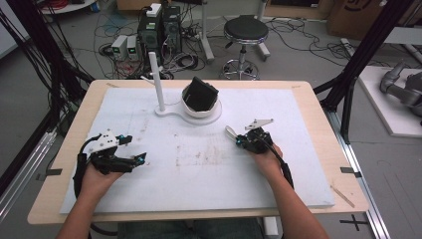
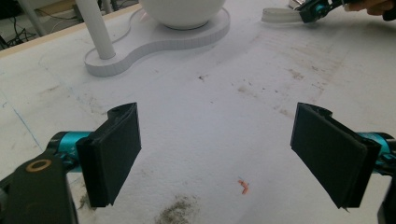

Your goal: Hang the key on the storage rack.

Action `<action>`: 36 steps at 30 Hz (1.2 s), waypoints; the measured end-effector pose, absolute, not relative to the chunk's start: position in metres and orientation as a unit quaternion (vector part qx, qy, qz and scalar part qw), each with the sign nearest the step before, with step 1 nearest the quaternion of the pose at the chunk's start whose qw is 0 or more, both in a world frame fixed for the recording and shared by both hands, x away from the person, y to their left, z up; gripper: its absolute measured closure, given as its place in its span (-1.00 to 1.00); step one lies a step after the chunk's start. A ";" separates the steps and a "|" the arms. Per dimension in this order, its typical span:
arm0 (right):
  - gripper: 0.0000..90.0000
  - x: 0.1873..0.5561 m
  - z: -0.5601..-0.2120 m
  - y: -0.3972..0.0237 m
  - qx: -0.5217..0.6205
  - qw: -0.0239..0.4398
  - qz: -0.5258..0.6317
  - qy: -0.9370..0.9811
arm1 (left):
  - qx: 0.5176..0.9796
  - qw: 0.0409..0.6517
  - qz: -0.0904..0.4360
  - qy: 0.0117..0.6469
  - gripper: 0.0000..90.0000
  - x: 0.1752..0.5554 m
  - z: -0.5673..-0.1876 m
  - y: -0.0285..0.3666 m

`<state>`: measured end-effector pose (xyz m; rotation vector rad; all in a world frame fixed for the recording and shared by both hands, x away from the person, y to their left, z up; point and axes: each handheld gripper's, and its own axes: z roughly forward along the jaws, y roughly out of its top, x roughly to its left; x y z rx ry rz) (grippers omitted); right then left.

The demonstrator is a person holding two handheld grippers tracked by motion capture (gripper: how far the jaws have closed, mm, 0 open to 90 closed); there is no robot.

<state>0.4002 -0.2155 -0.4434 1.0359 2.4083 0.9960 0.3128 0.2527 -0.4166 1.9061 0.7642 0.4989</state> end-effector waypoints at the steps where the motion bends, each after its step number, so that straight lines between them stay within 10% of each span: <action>1: 0.84 0.399 -0.441 -0.216 0.363 0.170 0.357 0.844 | 0.785 0.492 0.205 0.316 -0.64 0.313 -0.417 0.253; 36: 0.84 0.390 -0.352 -0.179 0.301 0.223 0.498 0.782 | 0.784 0.491 0.209 0.317 -0.64 0.312 -0.416 0.254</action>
